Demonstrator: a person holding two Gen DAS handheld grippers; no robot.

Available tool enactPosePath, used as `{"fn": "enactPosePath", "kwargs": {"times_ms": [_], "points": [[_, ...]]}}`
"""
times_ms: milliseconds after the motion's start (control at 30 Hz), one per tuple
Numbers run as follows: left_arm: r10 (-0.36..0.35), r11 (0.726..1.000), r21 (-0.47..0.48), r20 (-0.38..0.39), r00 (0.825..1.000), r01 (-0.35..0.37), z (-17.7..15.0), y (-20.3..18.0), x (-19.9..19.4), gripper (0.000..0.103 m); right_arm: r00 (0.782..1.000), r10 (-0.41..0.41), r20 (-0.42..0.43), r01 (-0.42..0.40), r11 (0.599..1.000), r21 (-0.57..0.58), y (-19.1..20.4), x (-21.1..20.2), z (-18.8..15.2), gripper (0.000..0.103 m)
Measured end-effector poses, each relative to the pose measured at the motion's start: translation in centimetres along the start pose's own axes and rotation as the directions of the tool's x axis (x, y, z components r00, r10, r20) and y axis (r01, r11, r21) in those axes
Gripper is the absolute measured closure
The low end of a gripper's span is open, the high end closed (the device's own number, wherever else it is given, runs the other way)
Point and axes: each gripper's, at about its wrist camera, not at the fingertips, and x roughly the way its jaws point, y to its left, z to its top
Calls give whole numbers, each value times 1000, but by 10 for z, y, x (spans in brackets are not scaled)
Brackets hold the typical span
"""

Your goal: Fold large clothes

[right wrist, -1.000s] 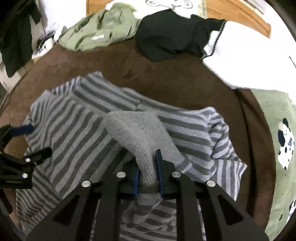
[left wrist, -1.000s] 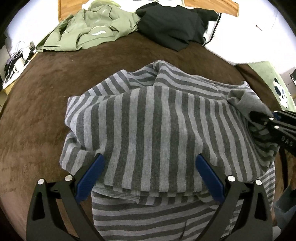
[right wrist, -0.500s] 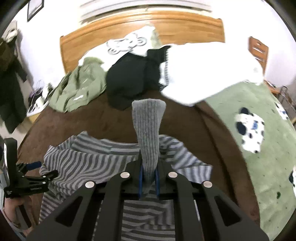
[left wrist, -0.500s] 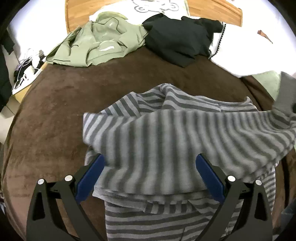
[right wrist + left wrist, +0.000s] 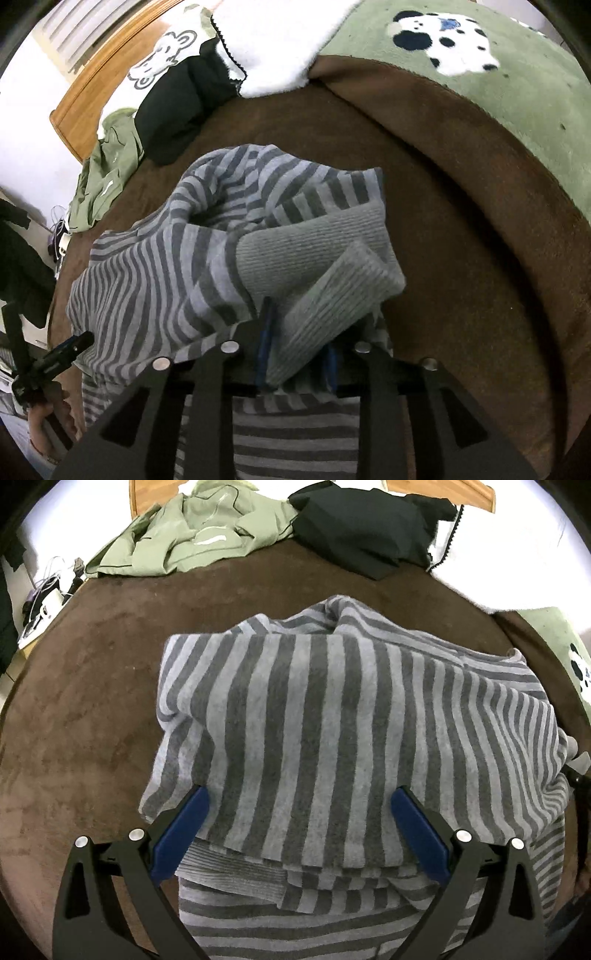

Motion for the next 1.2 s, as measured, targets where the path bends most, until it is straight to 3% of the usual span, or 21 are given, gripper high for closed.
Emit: {"fn": "enactPosePath", "kwargs": {"times_ms": [167, 233, 267, 367, 500, 667, 967, 1200], "points": [[-6, 1000, -13, 9, 1000, 6, -4, 4, 3, 6, 1000, -15, -20, 15, 1000, -3, -3, -16, -2, 49], [-3, 1000, -17, 15, 1000, 3, -7, 4, 2, 6, 993, -115, -1, 115, 993, -27, -3, -28, -4, 23], [0, 1000, -16, 17, 1000, 1, -7, 3, 1, 6, 988, -156, 17, 156, 987, -37, -5, -36, -5, 23], [-3, 1000, -14, 20, 1000, 3, -10, 4, -1, 6, 984, -175, 29, 176, 984, -40, -13, -56, -6, 23], [-13, 1000, -23, 10, 1000, 13, -16, 7, -6, 7, 982, -178, 70, 185, 976, -111, -4, -75, 0, 23], [-11, 999, -44, -3, 1000, 11, -30, 17, -26, 7, 984, -167, 64, 176, 966, -188, 17, -75, 6, 23], [-16, 996, -82, 41, 999, 19, -67, 51, -93, 7, 995, -64, 79, 83, 961, -265, 38, -113, -11, 23], [4, 998, -58, 70, 998, 0, -85, 52, -149, 7, 996, -34, 81, 58, 949, -310, 50, -154, -38, 23]]}}
